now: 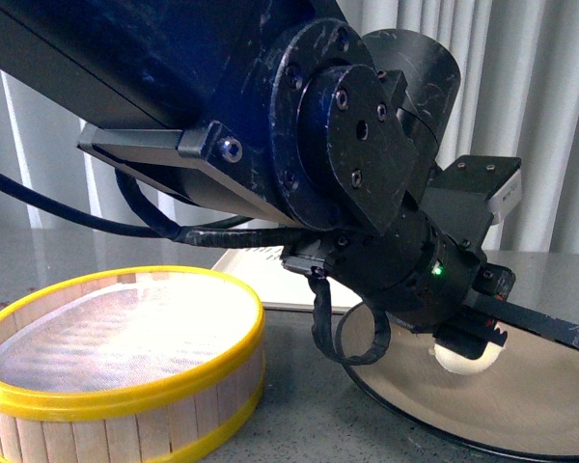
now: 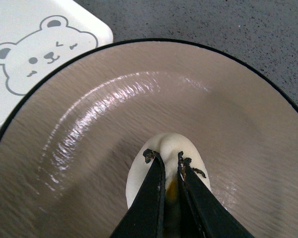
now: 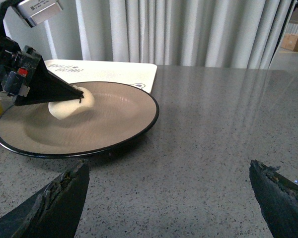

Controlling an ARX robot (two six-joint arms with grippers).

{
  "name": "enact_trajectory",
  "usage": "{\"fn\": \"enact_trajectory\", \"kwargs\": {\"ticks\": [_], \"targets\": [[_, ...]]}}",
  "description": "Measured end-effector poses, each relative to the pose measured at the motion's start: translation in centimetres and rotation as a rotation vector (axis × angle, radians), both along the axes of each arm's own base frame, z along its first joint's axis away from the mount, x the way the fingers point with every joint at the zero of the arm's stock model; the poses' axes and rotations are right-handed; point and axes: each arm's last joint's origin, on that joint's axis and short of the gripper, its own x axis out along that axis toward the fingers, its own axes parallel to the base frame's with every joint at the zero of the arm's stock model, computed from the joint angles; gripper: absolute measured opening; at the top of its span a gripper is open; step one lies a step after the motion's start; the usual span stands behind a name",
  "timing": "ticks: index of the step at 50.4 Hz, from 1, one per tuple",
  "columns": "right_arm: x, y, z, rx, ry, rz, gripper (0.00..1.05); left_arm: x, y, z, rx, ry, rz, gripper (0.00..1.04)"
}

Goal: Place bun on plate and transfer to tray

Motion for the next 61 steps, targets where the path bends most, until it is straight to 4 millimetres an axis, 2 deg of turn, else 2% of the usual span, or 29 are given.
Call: {"fn": "enact_trajectory", "kwargs": {"ticks": [14,16,22,31,36,45,54,61], "targets": [[0.0,0.0,0.0,0.000,0.000,0.000,0.96,-0.2,-0.7,-0.8,0.023,0.014,0.006,0.06],[0.0,0.0,0.0,0.000,0.000,0.000,0.96,-0.2,-0.7,-0.9,0.024,0.017,0.004,0.12],[0.0,0.0,0.0,0.000,0.000,0.000,0.96,-0.5,-1.3,-1.1,0.008,0.028,-0.019,0.36],[0.0,0.0,0.0,0.000,0.000,0.000,0.96,-0.8,-1.7,-0.9,-0.016,0.034,-0.031,0.60],[0.0,0.0,0.0,0.000,0.000,0.000,0.96,-0.9,-1.8,-0.9,-0.027,0.039,-0.033,0.79],[0.0,0.0,0.0,0.000,0.000,0.000,0.96,-0.6,-1.9,-0.1,-0.060,0.036,-0.023,1.00],[0.0,0.0,0.0,0.000,0.000,0.000,0.96,0.4,-1.6,1.9,-0.152,-0.010,0.019,0.98],[0.0,0.0,0.0,0.000,0.000,0.000,0.96,1.7,-0.6,4.1,-0.244,-0.054,0.098,0.98]]}}
